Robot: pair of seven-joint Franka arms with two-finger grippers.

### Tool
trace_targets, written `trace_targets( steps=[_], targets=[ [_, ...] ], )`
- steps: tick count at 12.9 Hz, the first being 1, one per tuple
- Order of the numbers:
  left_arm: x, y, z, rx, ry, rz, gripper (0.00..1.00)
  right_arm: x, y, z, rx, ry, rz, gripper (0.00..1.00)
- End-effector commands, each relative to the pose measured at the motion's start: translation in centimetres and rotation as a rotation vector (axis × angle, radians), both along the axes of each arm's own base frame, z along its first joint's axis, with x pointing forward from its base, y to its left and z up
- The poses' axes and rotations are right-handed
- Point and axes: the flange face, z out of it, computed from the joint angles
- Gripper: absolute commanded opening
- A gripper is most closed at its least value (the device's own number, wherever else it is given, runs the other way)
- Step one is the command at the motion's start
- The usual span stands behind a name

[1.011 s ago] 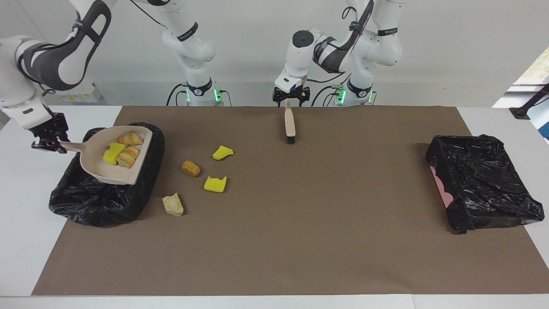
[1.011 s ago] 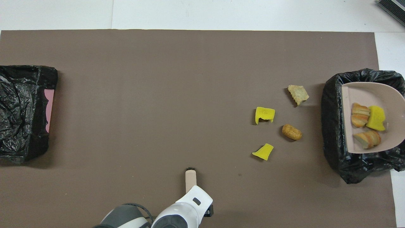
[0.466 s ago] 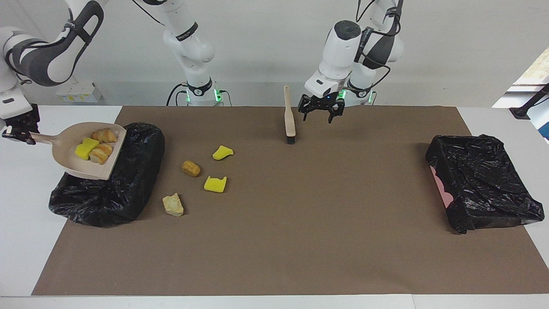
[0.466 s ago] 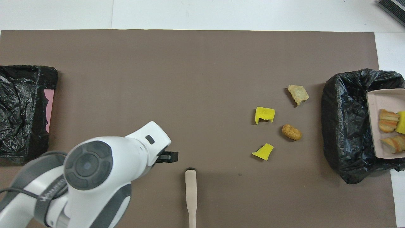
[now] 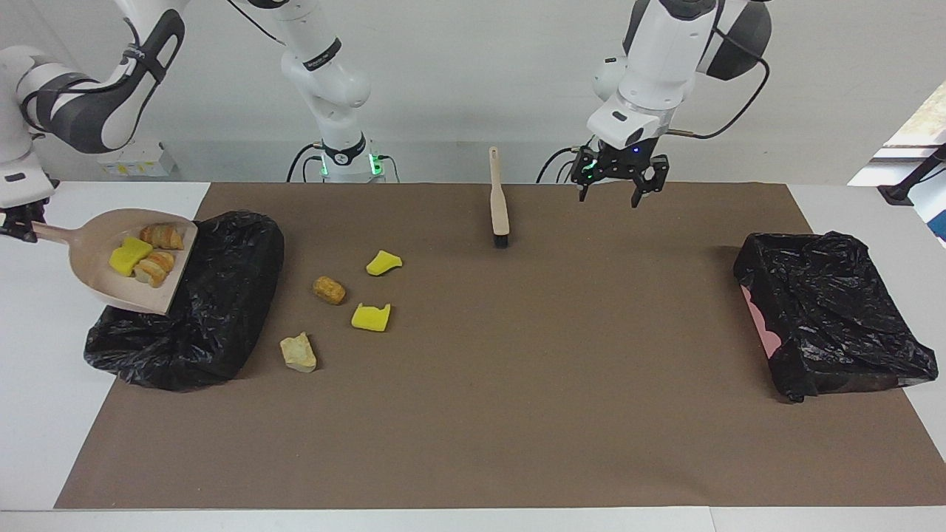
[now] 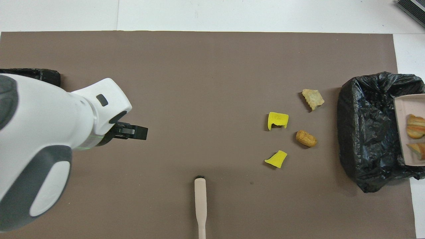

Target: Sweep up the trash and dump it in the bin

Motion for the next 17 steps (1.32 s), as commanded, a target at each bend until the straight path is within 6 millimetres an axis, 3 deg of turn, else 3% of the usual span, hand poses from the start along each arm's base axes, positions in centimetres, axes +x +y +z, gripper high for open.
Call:
trace_targets(
  steps=[1,5,8,9,12,14,17],
  targets=[
    [1.2,3.2,3.9,0.021,-0.004,-0.042,1.0,-0.4,2.5,0.7,-0.084,0.01,-0.022,0.0],
    [2.3,7.8,5.4,0.022,-0.001,-0.008,1.0,-1.3,5.4,-0.5,-0.195,0.034,-0.065,0.0],
    [3.6,9.5,5.9,0.011,-0.006,0.009,1.0,-1.8,5.9,-0.2,-0.279,0.083,-0.09,0.0],
    [4.4,11.8,6.2,0.0,0.0,0.042,1.0,-2.2,5.9,0.7,-0.303,0.08,-0.097,0.0],
    [5.4,14.5,6.9,0.011,0.034,-0.021,1.0,-3.1,6.8,4.3,-0.376,0.06,-0.083,0.0],
    [5.1,15.3,7.7,0.012,0.043,-0.015,1.0,-3.5,8.0,6.4,-0.4,0.038,-0.068,0.0],
    [3.3,16.3,8.9,0.013,0.028,0.0,1.0,-2.6,10.9,7.1,-0.46,0.05,-0.016,0.0]
  ],
)
